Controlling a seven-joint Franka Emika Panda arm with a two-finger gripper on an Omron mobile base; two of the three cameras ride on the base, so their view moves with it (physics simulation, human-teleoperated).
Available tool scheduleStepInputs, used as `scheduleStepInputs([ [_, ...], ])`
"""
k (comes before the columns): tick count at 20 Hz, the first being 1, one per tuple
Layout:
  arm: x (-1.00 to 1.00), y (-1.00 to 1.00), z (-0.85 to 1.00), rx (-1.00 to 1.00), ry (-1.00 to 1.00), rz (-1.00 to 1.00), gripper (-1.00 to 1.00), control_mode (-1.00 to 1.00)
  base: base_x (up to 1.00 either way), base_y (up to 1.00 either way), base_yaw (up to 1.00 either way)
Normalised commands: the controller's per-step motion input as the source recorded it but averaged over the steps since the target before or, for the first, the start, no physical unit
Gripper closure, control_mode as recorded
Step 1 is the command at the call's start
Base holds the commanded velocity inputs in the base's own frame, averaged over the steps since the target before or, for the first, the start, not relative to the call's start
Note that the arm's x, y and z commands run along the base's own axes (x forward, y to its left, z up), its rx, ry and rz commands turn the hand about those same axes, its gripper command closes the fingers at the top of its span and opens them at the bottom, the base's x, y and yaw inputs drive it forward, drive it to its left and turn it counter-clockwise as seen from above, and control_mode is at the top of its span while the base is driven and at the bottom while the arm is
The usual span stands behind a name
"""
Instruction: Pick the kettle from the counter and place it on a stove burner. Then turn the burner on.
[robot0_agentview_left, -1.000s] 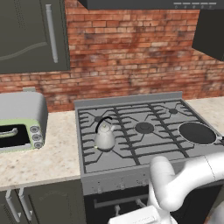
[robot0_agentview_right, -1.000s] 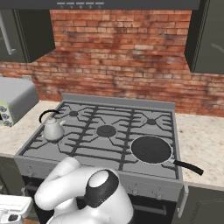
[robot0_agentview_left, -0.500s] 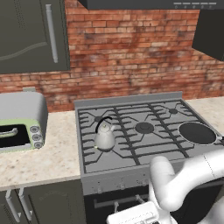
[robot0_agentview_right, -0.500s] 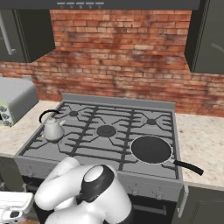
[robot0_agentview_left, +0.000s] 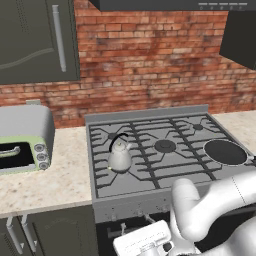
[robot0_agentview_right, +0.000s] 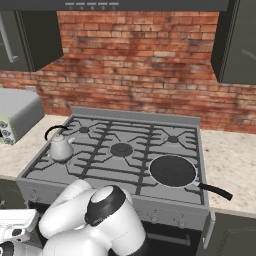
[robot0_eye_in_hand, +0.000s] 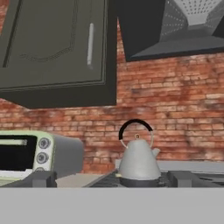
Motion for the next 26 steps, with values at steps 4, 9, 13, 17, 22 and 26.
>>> scheduleStepInputs([
  [4, 0.11, 0.12, -0.2, 0.0, 0.0, 0.0, -1.0, -1.0, 0.0, 0.0, 0.0],
  [9, 0.03, 0.0, -0.35, -0.01, 0.0, 0.0, -1.0, -1.0, 0.0, 0.0, 0.0],
  [13, 0.11, 0.02, -0.37, 0.0, 0.0, 0.0, -1.0, -1.0, 0.0, 0.0, 0.0],
  [17, 0.2, 0.13, -0.3, 0.0, 0.0, 0.0, -1.0, -1.0, 0.0, 0.0, 0.0],
  [22, 0.2, 0.19, -0.33, 0.0, 0.0, 0.0, -1.0, -1.0, 0.0, 0.0, 0.0],
  [26, 0.19, 0.14, -0.32, 0.0, 0.01, 0.0, -1.0, -1.0, 0.0, 0.0, 0.0],
])
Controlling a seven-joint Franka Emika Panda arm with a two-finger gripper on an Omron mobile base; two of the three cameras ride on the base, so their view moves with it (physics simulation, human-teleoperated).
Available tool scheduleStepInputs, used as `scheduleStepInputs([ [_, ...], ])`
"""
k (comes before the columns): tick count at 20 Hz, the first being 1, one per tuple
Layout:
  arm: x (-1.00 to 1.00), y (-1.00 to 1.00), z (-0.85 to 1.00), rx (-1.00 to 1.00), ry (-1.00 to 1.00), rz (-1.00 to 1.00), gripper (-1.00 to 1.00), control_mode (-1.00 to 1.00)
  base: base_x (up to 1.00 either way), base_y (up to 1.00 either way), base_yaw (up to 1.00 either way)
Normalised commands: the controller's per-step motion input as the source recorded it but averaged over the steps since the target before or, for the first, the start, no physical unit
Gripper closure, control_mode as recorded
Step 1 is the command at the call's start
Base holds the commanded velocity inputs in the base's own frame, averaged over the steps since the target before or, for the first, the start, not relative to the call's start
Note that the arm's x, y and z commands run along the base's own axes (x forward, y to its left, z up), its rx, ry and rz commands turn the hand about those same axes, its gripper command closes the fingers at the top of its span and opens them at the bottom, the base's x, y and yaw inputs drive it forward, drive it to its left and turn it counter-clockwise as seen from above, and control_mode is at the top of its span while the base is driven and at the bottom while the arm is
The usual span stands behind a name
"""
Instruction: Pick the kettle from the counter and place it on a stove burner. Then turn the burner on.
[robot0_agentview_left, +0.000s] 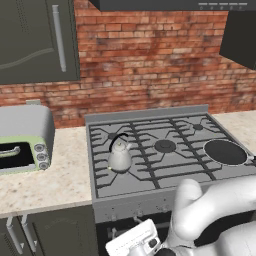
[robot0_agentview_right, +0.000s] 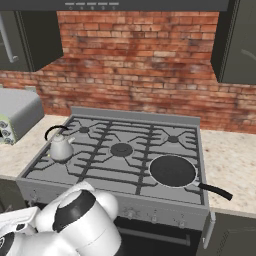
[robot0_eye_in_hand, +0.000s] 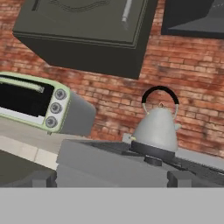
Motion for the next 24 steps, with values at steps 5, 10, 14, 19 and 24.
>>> scheduleStepInputs([
  [5, 0.15, 0.0, -0.13, 0.0, 0.04, -0.01, -1.0, -1.0, 0.0, 0.0, 0.0],
  [10, 0.13, 0.0, -0.01, 0.06, 0.0, -0.05, -1.0, -1.0, 0.0, 0.0, 0.0],
  [14, 0.24, 0.0, 0.0, 0.03, 0.0, -0.06, -1.0, -1.0, 0.0, 0.0, 0.0],
  [19, 0.16, -0.02, 0.0, 0.0, 0.05, -0.01, -1.0, -1.0, 0.0, 0.0, 0.0],
  [24, 0.12, -0.11, -0.05, 0.0, 0.09, 0.0, -1.0, -1.0, 0.0, 0.0, 0.0],
])
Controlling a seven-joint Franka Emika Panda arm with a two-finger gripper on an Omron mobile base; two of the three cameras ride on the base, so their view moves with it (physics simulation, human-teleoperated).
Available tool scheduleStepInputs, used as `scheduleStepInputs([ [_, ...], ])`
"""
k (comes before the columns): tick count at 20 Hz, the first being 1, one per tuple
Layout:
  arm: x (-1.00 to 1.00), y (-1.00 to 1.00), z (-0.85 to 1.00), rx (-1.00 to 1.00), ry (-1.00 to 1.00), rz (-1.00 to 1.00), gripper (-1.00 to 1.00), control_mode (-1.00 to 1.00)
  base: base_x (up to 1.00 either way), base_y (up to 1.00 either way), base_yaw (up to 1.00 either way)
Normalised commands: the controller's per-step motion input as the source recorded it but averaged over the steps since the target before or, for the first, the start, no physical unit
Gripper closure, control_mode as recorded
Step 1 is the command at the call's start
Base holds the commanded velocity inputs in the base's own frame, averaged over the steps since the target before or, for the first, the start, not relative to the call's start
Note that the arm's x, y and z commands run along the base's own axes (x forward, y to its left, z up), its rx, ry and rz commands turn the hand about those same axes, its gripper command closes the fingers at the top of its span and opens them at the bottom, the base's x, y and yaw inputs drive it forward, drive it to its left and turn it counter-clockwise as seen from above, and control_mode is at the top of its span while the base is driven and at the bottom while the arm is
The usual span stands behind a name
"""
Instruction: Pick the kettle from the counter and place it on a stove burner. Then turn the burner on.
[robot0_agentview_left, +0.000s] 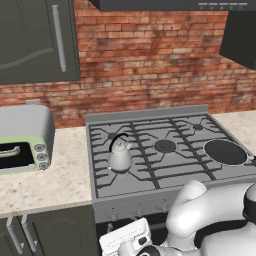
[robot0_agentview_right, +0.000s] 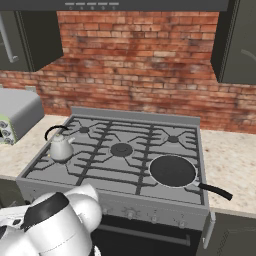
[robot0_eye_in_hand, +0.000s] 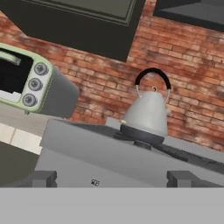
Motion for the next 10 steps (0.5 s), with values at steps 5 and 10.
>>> scheduleStepInputs([
  [5, 0.18, -0.17, -0.06, 0.0, 0.09, 0.0, -1.0, -1.0, 0.0, 0.0, 0.0],
  [10, 0.13, -0.05, -0.05, 0.0, 0.1, 0.0, -1.0, -1.0, 0.0, 0.0, 0.0],
])
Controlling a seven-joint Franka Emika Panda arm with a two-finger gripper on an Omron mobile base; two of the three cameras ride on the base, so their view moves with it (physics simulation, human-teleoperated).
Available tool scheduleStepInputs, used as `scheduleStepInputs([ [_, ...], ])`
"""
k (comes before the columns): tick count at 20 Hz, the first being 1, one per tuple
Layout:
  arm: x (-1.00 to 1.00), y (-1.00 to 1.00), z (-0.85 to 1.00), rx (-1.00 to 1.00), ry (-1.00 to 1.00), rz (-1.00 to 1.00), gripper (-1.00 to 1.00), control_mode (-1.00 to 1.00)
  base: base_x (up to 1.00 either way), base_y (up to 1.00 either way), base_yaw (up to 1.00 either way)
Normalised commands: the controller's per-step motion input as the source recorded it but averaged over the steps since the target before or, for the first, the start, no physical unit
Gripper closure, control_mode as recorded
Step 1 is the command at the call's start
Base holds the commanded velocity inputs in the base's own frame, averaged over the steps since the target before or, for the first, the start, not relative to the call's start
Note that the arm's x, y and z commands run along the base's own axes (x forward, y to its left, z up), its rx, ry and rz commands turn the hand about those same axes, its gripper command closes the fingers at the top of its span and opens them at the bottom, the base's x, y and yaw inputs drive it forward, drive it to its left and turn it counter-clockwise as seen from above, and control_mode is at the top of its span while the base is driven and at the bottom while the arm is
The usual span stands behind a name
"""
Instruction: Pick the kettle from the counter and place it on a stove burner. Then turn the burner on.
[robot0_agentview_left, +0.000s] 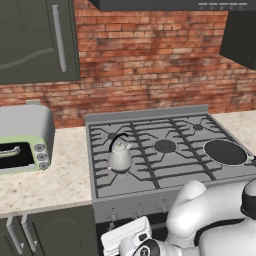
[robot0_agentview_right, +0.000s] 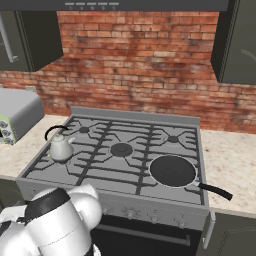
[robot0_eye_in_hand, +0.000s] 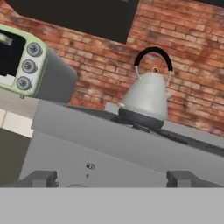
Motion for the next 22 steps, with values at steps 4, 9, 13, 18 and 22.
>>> scheduleStepInputs([
  [4, 0.05, 0.0, -0.04, 0.0, 0.09, 0.0, -1.0, -1.0, 0.0, 0.0, 0.0],
  [9, 0.16, 0.0, -0.1, 0.0, 0.07, 0.0, -1.0, -1.0, 0.0, 0.0, 0.0],
  [13, 0.17, 0.0, -0.06, 0.0, 0.04, 0.0, -1.0, -1.0, 0.0, 0.0, 0.0],
  [18, 0.14, 0.0, -0.04, 0.0, 0.01, 0.0, -1.0, -1.0, 0.0, 0.0, 0.0],
  [22, 0.15, 0.0, -0.08, 0.0, 0.0, 0.0, -1.0, -1.0, 0.0, 0.0, 0.0],
])
